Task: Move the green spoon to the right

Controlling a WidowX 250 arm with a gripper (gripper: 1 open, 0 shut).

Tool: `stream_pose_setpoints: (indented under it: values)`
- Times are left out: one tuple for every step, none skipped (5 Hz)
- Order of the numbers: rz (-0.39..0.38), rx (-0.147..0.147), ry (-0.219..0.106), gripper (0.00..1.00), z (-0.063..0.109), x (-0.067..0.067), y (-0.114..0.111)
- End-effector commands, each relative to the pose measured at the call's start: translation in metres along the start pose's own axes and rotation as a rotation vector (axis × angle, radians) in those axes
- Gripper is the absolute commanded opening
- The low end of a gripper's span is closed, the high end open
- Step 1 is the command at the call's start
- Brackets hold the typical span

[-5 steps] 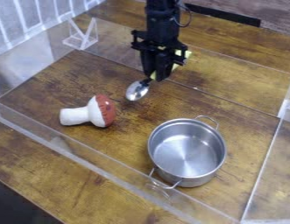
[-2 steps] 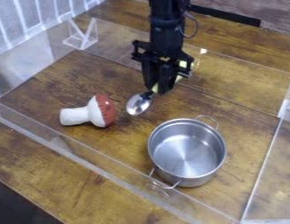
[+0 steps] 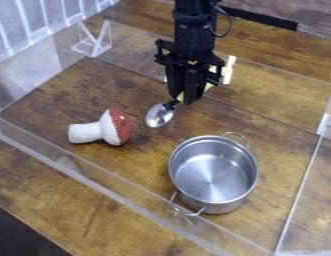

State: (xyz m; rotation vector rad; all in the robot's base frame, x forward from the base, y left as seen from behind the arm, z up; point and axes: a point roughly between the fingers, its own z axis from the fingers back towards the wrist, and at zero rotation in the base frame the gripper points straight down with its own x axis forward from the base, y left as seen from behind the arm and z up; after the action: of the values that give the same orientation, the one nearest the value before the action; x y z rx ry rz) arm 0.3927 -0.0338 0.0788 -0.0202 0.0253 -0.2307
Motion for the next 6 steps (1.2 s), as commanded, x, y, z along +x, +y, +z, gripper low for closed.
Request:
stream_pose_setpoints:
  values:
    - [-0.078,0.012,-0.088,0.0,0.032,0.009,-0.01]
    - [-0.073,0.01,-0.078,0.0,0.018,0.009,-0.017]
    - [-0.056,0.009,-0.056,0.0,0.003,0.008,-0.021]
    - [-0.1,0.012,-0.045,0.0,0.007,-0.003,-0.01]
    - [-0.141,0.012,-0.045,0.0,0.016,-0.011,-0.001]
    - [-0.157,0.007,-0.045,0.0,0.028,-0.011,0.012]
